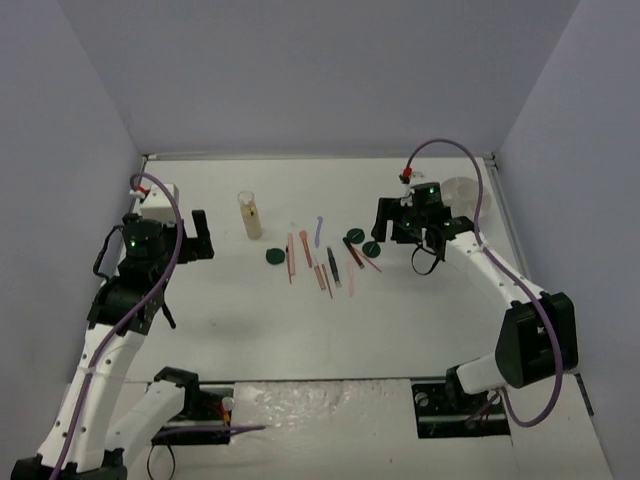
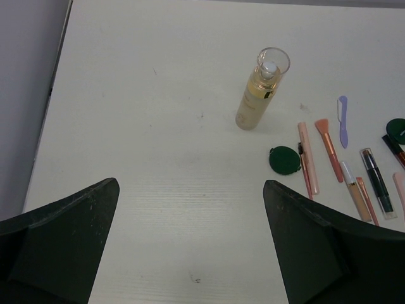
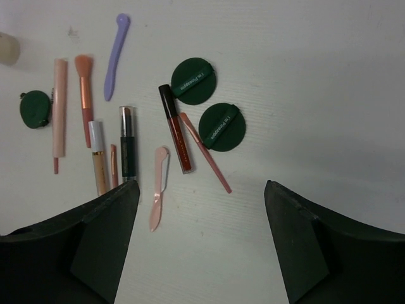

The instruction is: Organize the makeup

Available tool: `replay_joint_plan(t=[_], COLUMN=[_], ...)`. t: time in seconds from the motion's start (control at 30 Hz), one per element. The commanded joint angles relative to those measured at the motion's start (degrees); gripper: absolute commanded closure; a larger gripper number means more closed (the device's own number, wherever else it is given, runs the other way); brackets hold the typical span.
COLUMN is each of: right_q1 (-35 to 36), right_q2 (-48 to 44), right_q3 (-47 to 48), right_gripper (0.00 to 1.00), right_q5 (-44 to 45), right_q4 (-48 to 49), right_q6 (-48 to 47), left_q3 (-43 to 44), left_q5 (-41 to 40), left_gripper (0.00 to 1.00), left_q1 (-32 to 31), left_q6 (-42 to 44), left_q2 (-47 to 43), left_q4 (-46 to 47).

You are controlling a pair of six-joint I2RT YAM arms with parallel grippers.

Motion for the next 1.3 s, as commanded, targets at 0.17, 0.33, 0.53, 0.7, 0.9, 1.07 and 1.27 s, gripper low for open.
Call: replay_joint_plan(t=[0.17,0.33,0.53,0.7,0.9,1.07,1.27], right_q1=[-2.1,-3.5,-3.6,-3.7,-3.8,-3.8,-3.8], right_q2=[13.9,19.2,23.0,25.8,27.2,28.0,28.6], right_q3=[6.7,10.3,12.3,12.4,11.7,11.2,10.3], right_gripper=[0.58,0.62,0.63,0.64,0.65,0.66,0.66], right_q5=[-2.3,-8.9,-10.2,-11.8,-12.1,-12.8,-13.0], right_q4=[8.4,8.7,8.7,8.2,7.9,7.7,7.4], right_q6=[-6.0,-10.2,-13.2,-13.9,-14.3,-14.3,-14.5], left_q3=[-2.9,-2.9,-3.0,-3.1,-3.3,-3.3,-3.4], left_q5=[-2.2,-1.5,-0.8,0.4,1.7,2.8,2.7], left_gripper=[0.03,0.03,0.03,0.03,0.03,0.03,0.03], left_q1=[-0.5,-0.6,-1.1,-1.2,-1.5,-1.5,-1.5], left_q6=[1.7,1.6,1.5,1.5,1.5,1.5,1.4], left_q2=[-0.9,-0.5,-0.9,-1.1,-0.9,-1.0,-0.8], left_q4=[3.2,3.5,3.6,3.8,4.1,4.2,4.2])
